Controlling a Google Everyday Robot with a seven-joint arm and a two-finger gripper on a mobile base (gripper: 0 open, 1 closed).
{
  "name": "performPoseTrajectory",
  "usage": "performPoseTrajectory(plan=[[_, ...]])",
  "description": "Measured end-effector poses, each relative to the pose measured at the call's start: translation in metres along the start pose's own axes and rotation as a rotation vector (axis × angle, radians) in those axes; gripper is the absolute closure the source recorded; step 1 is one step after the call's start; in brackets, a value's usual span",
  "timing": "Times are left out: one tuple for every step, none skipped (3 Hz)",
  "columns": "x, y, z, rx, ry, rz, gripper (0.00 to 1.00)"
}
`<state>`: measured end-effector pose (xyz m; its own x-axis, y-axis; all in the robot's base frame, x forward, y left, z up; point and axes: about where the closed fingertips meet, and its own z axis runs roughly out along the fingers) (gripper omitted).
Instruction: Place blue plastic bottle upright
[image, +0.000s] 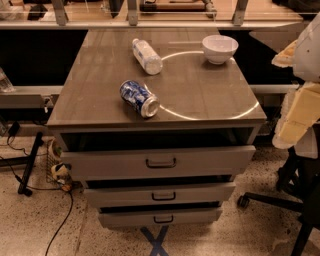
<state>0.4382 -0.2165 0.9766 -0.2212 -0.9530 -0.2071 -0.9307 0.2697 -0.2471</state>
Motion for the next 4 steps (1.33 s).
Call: performPoseTrajectory(plan=[[0.000,0.000,0.000,0.000,0.000,0.000,0.00],[-0.026,-0.015,0.013,-0.007,-0.024,0.010,0.00],[-0.101,-0.052,0.051,0.012,-0.059,0.006,0.00],[-0.217,-0.120,0.103,0.101,-0.122,0.005,0.00]])
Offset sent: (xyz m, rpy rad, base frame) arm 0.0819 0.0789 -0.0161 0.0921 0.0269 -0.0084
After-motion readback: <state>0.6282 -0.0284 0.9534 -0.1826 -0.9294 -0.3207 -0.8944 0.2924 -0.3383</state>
